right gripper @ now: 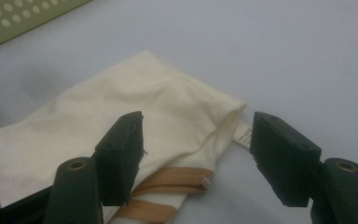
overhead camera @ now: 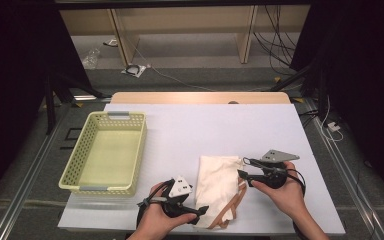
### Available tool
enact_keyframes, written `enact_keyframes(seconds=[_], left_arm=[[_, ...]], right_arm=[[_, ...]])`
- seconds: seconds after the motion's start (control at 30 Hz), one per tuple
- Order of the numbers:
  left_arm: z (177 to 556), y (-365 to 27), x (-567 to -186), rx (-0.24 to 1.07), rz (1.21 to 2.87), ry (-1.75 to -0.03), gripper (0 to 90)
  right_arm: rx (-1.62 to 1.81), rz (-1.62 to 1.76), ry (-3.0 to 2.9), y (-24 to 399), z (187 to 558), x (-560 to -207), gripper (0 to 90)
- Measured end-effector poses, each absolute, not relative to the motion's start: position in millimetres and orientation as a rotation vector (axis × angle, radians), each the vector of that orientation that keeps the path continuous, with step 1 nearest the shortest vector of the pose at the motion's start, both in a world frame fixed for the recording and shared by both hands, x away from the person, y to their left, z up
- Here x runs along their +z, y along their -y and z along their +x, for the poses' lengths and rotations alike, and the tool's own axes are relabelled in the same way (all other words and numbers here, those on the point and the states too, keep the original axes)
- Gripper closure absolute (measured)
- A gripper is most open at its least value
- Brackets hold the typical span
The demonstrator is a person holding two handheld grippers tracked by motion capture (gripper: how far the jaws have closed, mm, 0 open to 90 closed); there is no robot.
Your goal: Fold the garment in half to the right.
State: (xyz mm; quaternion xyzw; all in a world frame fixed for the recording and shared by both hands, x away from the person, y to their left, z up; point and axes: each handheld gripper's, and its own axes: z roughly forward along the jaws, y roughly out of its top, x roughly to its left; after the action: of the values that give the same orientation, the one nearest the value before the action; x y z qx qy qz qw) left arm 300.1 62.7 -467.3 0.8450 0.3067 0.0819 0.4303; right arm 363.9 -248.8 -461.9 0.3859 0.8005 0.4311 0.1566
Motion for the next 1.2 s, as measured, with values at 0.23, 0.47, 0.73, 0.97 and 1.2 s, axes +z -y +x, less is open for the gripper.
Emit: enact_keyframes(seconds=[0.23,0.47,0.73,0.97,1.2], left_arm=[[299.9,-62.8,-468.3,0.19,2.1,-0.773,17.1],[300.2,-63.3,-466.8,0.189,2.09,-0.776,17.8],[300.6,-62.9,-466.9,0.2,2.098,-0.78,19.2],[299.7,-61.6,-466.0,0.211,2.093,-0.773,19.2],[299.5,-61.6,-464.8,0.216,2.085,-0.778,19.0]], right_arm=[[1.225,1.129,-2.252,260.1,352.5,-462.3,30.7],[1.207,1.132,-2.242,265.4,339.5,-463.7,29.2],[1.206,1.143,-2.235,266.0,331.0,-465.5,29.3],[1.181,1.129,-2.243,266.3,328.1,-466.0,30.1],[1.177,1.122,-2.252,266.9,325.5,-464.6,30.0]])
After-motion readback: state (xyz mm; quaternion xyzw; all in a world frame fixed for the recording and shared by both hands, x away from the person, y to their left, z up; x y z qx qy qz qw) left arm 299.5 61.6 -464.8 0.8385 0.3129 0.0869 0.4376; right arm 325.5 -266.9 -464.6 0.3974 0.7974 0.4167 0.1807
